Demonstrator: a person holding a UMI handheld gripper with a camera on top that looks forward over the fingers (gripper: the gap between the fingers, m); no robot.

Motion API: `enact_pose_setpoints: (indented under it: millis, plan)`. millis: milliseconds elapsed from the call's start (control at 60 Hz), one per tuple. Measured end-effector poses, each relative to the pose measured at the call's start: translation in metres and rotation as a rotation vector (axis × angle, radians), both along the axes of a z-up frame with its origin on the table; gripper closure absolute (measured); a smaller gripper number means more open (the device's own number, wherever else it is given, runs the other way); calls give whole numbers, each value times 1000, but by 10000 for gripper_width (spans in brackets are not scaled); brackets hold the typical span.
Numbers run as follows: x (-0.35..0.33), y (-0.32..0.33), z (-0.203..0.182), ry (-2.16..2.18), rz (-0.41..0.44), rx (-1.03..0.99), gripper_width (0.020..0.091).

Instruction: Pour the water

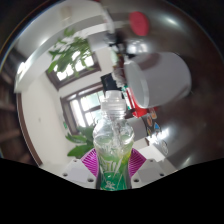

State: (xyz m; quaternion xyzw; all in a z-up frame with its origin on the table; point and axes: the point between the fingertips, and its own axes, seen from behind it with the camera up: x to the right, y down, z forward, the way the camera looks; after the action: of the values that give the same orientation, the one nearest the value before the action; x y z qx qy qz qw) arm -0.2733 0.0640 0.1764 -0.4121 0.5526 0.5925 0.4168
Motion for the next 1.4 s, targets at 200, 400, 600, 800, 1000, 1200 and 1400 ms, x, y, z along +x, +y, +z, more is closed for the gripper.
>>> enact_pose_setpoints:
  millis: [200, 400, 600, 800, 1000, 1200, 1400]
  plan:
    - [12, 0, 55, -702, 67, -6, 746]
    - [86, 2, 107, -1510, 15, -55, 736]
    - [188, 6, 70, -1905, -25, -272, 718]
    - [269, 0, -6, -1826, -22, -428, 719]
    - [294, -1, -55, -1805, -78, -403, 718]
    - [293, -7, -70, -1794, -89, -367, 717]
    - [289, -8, -72, -1822, -70, -362, 684]
